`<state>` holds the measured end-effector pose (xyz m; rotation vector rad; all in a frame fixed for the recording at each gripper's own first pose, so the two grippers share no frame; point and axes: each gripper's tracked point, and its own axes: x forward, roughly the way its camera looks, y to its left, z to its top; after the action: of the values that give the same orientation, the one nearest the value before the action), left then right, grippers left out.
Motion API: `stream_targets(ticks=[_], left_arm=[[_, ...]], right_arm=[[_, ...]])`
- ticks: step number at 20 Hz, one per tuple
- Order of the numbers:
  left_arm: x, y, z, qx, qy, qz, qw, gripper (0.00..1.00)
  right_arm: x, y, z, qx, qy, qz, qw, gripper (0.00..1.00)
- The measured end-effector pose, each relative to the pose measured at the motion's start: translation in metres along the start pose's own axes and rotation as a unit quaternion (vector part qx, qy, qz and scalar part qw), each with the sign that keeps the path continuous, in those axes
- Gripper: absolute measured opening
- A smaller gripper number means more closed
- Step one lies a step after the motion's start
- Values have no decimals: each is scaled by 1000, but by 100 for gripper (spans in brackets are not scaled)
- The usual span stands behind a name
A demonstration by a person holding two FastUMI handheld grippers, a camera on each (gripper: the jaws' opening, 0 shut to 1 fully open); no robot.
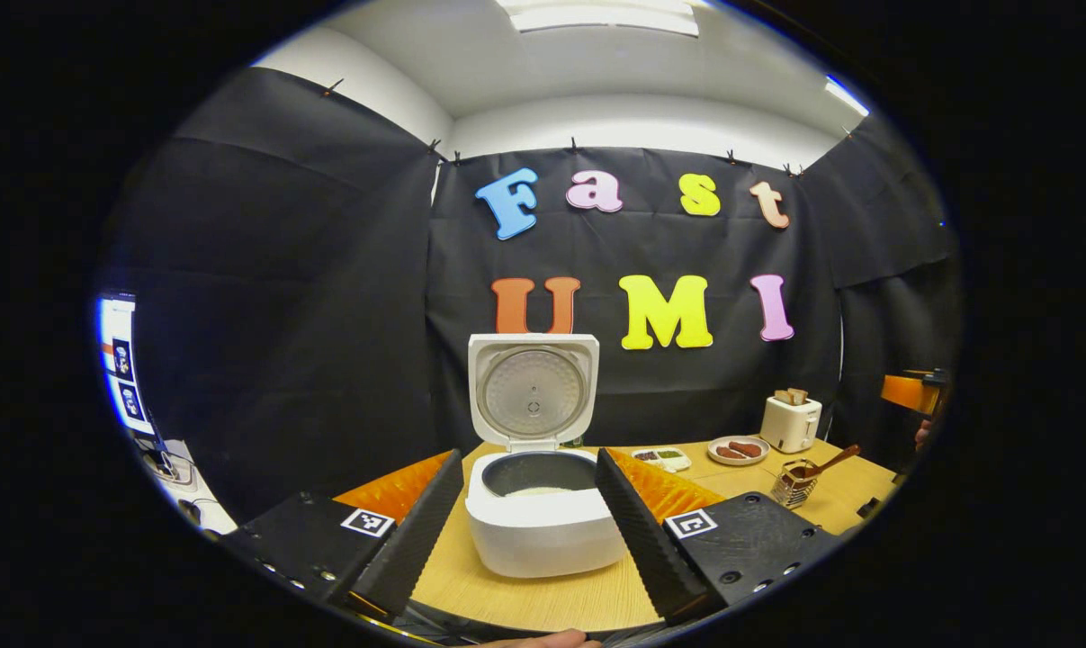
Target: Close the left gripper, press the button to open the rice cooker; take a wooden spoon from the chopstick holder with the right hand, scoop a spoonful of rice and pour it into the rice cooker, then put the wooden spoon back into the chopstick holder.
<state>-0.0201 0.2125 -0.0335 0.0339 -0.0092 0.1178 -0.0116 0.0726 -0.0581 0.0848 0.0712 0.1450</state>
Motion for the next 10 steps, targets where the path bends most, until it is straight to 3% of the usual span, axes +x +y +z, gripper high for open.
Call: stream_targets(ticks=[10], left_arm=[[94,10,49,7,-26,20,999,94]], right_arm=[[33,-1,-8,-25,7,50,998,100]])
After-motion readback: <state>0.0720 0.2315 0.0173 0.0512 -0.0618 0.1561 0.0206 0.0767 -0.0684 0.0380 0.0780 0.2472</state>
